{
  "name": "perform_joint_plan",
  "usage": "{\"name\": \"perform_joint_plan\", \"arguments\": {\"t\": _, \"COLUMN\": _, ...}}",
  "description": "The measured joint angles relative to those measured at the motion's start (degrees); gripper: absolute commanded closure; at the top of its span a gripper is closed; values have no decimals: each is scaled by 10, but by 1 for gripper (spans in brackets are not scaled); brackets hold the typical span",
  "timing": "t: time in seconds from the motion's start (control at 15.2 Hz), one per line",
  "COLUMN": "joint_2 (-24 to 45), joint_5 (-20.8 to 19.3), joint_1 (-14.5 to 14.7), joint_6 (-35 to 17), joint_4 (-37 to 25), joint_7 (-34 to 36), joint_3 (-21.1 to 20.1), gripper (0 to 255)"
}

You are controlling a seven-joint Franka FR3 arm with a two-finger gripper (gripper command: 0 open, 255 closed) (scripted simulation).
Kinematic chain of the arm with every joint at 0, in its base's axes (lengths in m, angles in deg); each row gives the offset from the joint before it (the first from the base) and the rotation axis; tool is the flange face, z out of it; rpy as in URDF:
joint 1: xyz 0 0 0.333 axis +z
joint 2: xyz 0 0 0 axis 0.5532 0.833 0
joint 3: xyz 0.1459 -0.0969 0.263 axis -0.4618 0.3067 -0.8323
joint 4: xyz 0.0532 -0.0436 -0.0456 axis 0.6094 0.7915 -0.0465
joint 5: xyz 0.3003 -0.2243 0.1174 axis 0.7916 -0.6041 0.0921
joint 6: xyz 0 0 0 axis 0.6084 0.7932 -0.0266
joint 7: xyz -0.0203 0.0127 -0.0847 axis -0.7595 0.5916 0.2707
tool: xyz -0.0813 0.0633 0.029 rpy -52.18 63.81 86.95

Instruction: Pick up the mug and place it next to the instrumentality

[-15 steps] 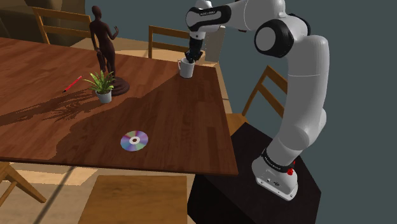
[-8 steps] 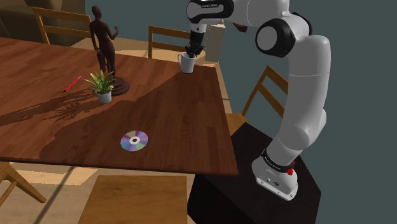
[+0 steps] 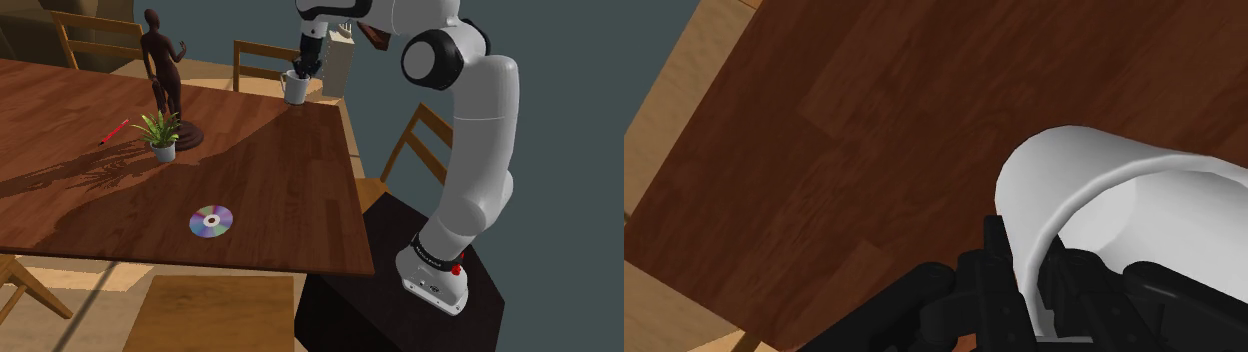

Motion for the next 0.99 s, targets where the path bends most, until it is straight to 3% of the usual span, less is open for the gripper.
{"name": "perform_joint_plan", "arguments": {"t": 0.26, "joint_2": -6, "joint_5": -1, "joint_1": 2, "joint_6": 24, "joint_4": -18, "joint_7": 5, "joint_3": 0, "gripper": 255}}
{"name": "perform_joint_plan", "arguments": {"t": 0.99, "joint_2": -212, "joint_5": -31, "joint_1": 80, "joint_6": -68, "joint_4": 272, "joint_7": 102, "joint_3": -31, "gripper": 255}}
